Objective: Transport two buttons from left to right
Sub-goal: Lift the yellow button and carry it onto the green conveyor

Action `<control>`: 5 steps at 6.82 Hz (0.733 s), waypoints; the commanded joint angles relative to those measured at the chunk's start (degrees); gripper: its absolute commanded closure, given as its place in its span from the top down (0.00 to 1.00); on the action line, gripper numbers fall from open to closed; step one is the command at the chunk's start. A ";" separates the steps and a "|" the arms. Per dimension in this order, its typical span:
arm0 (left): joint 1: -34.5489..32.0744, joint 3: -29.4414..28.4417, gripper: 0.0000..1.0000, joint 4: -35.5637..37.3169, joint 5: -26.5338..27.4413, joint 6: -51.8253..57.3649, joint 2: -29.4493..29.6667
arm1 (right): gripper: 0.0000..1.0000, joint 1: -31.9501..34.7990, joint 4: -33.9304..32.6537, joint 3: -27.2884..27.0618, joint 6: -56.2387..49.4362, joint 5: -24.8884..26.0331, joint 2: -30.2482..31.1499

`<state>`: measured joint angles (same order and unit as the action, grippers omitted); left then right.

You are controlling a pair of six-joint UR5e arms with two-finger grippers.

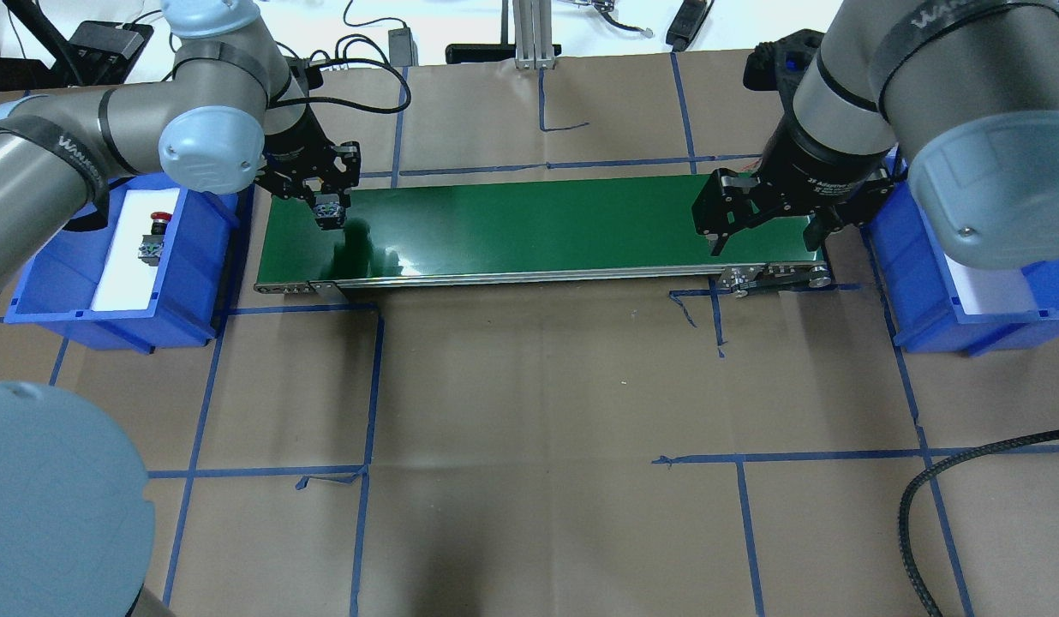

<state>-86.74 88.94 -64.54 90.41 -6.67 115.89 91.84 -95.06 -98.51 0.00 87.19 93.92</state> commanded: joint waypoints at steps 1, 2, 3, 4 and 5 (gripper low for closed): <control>-0.44 2.54 0.09 1.77 0.03 -0.27 0.31 | 1.00 0.00 0.05 0.25 -0.09 0.17 -0.05; -0.44 4.47 0.09 4.14 -0.06 -0.36 -0.13 | 1.00 0.00 0.05 0.25 -0.09 0.17 -0.05; -0.44 6.49 0.23 7.99 0.03 -0.45 -0.31 | 1.00 0.00 0.05 0.25 -0.09 0.17 -0.05; -0.44 6.68 0.96 8.98 -0.06 -0.62 -0.22 | 1.00 0.00 0.05 0.25 -0.09 0.17 -0.05; -0.09 4.95 1.00 7.95 0.11 -0.62 -0.57 | 1.00 0.00 0.05 0.33 -0.09 0.26 -0.05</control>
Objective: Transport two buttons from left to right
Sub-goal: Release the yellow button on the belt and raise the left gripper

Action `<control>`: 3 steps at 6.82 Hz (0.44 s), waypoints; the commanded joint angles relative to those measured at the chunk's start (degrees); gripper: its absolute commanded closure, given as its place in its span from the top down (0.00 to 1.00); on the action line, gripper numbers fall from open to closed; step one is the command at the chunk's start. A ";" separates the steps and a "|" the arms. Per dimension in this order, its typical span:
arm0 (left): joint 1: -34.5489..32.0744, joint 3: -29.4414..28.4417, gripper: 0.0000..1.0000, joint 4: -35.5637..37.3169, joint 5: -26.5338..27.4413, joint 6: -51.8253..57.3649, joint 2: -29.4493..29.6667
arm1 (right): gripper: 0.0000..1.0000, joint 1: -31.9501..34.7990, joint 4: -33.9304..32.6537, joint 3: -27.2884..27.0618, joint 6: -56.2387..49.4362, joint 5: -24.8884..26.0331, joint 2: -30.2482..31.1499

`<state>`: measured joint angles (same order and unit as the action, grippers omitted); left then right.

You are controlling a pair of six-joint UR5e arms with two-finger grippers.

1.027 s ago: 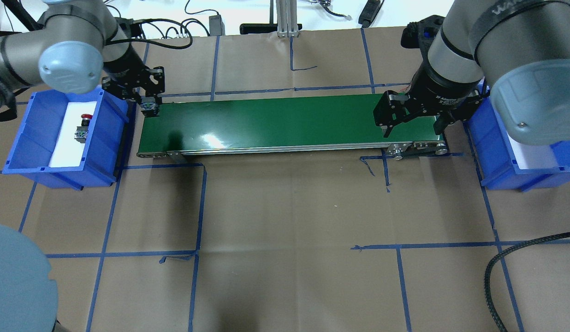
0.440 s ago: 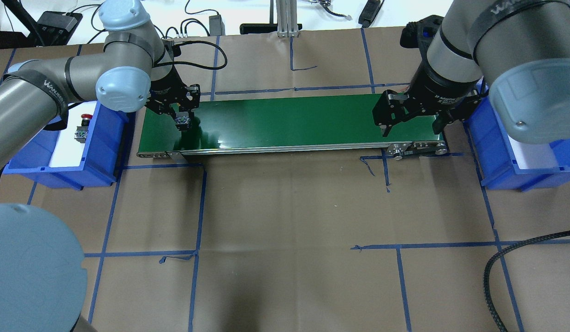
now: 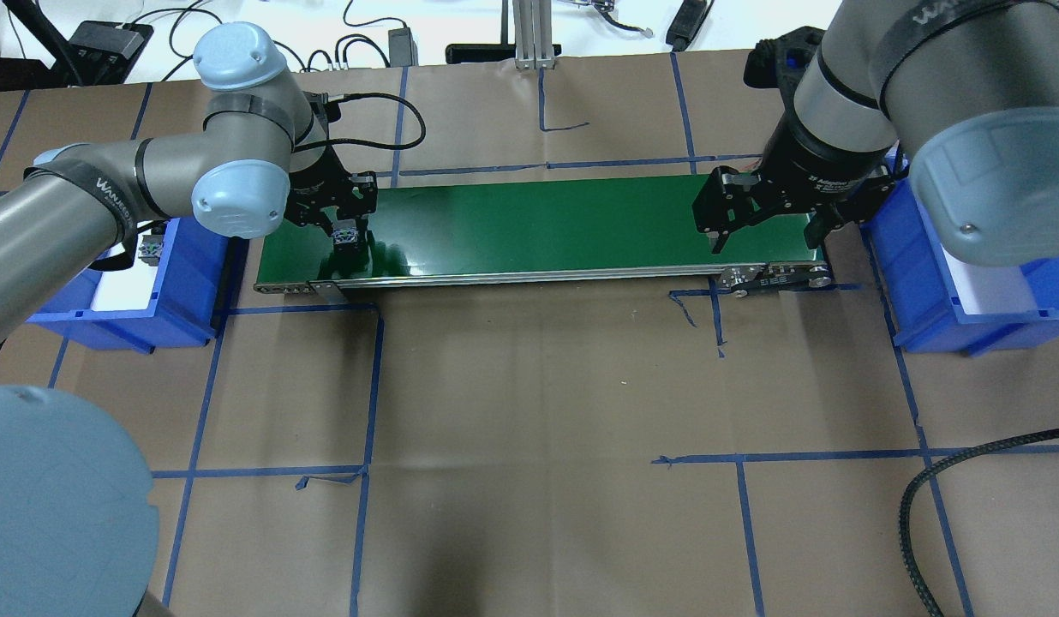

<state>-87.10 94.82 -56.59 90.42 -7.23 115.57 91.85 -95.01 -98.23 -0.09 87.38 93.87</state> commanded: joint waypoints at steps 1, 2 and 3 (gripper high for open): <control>0.53 -1.65 1.00 -0.71 0.02 0.28 -1.39 | 1.00 0.00 0.00 0.06 0.00 0.07 0.00; 0.79 -4.18 1.00 -5.07 -0.06 0.81 -3.23 | 1.00 0.00 0.00 0.06 0.00 0.07 0.00; 1.05 -8.12 1.00 -10.59 -0.15 3.42 -5.16 | 1.00 0.00 0.00 0.06 0.00 -0.02 0.00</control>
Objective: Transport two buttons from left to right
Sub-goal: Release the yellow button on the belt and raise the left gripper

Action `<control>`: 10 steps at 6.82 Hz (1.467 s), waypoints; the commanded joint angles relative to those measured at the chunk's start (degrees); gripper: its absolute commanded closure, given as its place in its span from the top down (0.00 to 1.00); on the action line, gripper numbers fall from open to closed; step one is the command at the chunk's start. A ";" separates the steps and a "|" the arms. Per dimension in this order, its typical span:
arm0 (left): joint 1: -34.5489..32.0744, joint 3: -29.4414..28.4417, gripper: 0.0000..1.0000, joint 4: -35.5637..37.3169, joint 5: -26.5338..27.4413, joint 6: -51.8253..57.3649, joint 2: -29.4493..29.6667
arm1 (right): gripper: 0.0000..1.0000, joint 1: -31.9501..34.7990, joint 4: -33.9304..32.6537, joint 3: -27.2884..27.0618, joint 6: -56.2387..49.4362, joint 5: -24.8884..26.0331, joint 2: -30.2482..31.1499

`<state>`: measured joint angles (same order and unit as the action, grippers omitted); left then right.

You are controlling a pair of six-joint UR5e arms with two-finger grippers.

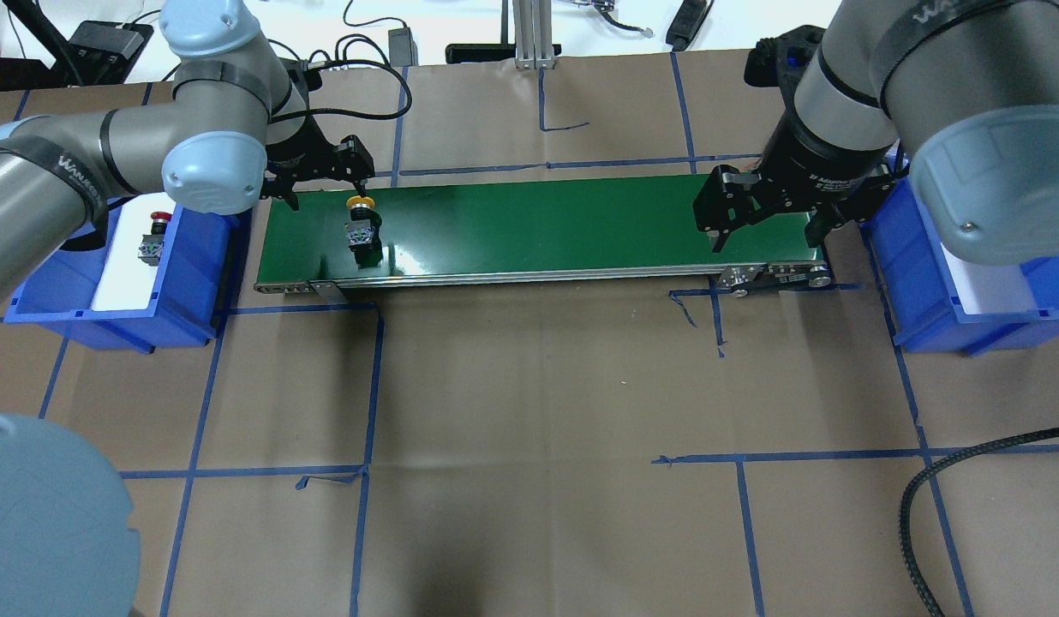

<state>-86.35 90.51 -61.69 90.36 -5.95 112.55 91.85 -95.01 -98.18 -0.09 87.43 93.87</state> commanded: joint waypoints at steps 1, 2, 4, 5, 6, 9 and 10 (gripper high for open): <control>0.57 -7.25 1.00 -11.12 0.33 5.47 -3.47 | 1.00 0.00 0.00 0.00 0.09 0.02 0.00; 0.66 -10.50 1.00 -15.35 0.69 5.60 -4.00 | 1.00 0.00 -0.09 0.00 0.09 0.02 0.00; 3.62 -12.99 1.00 -18.29 0.17 6.03 -3.92 | 1.00 0.00 -0.09 0.00 0.09 0.02 0.00; 8.43 -13.17 1.00 -18.64 -0.27 12.04 -3.83 | 1.00 0.00 -0.09 0.09 0.09 0.02 0.00; 12.74 -13.34 1.00 -18.73 -0.19 15.75 -3.31 | 1.00 0.00 -0.09 0.35 0.00 0.02 0.00; 22.25 -13.08 1.00 -18.91 0.08 30.24 -0.94 | 1.00 0.00 -0.09 0.53 0.09 -0.07 0.00; 24.89 -13.34 1.00 -18.12 0.08 34.73 0.98 | 1.00 0.00 -0.09 0.53 0.09 -0.07 0.00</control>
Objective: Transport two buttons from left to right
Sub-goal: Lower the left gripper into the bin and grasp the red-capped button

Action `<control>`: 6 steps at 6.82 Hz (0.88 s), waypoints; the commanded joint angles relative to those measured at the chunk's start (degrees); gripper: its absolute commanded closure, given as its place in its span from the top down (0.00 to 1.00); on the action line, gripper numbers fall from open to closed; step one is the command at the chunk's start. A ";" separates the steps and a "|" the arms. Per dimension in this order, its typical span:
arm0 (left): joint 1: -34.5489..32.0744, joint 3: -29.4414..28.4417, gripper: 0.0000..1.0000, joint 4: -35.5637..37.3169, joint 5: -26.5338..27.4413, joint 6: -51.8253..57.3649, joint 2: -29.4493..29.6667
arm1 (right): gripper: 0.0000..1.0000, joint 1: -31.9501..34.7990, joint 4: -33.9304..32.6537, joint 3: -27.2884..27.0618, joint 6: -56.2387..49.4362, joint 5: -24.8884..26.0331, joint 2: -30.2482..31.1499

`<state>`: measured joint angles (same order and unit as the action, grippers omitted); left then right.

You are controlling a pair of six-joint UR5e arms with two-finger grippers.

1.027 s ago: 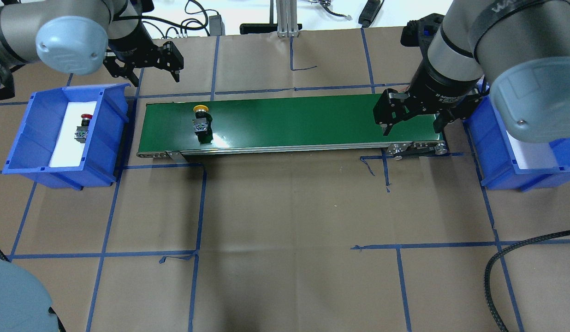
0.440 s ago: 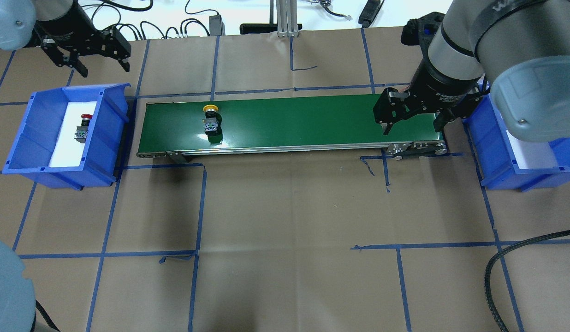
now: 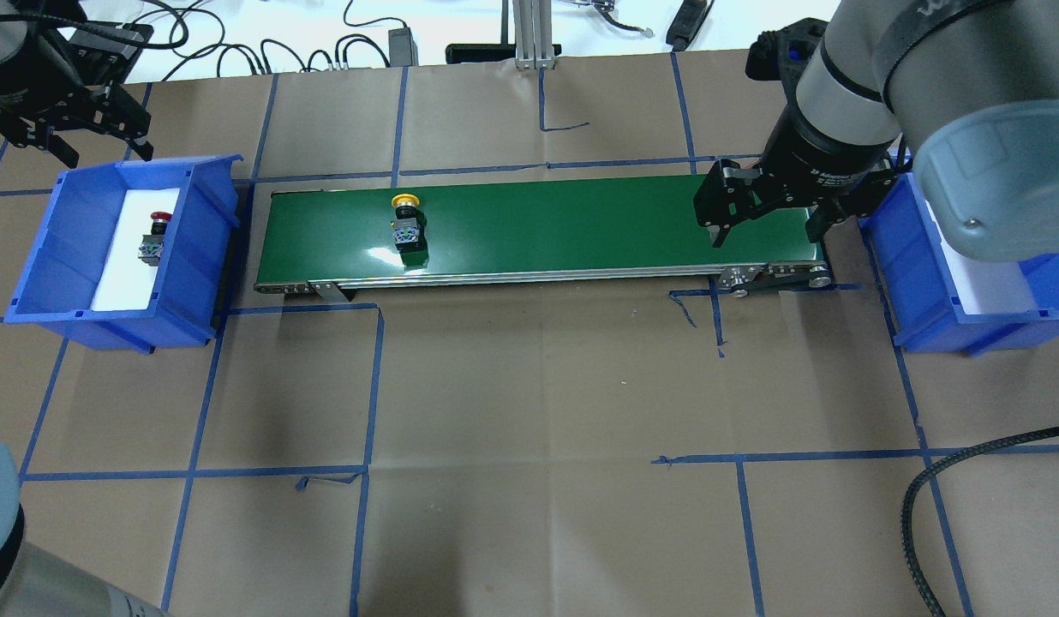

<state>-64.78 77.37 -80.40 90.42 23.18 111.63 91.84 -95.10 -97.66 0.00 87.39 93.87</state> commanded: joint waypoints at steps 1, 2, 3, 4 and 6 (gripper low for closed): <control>4.74 -0.02 1.00 0.94 -0.33 7.21 3.58 | 1.00 0.00 0.09 0.10 0.00 0.06 0.09; 4.75 1.46 1.00 4.43 -0.51 7.32 4.38 | 1.00 0.00 0.09 0.19 -0.09 0.06 0.09; 4.49 2.08 1.00 6.20 -0.34 7.23 5.95 | 1.00 0.00 0.09 0.27 -0.09 0.15 0.09; 4.40 2.43 1.00 9.35 -0.51 7.23 7.97 | 1.00 0.00 0.00 0.36 -0.09 -0.03 0.00; 3.96 4.01 1.00 13.93 -0.51 7.23 10.27 | 1.00 0.00 0.00 0.28 0.00 -0.20 0.00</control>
<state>-60.68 80.41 -69.34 89.96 30.40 120.76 91.85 -95.09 -97.33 -0.03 87.30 93.88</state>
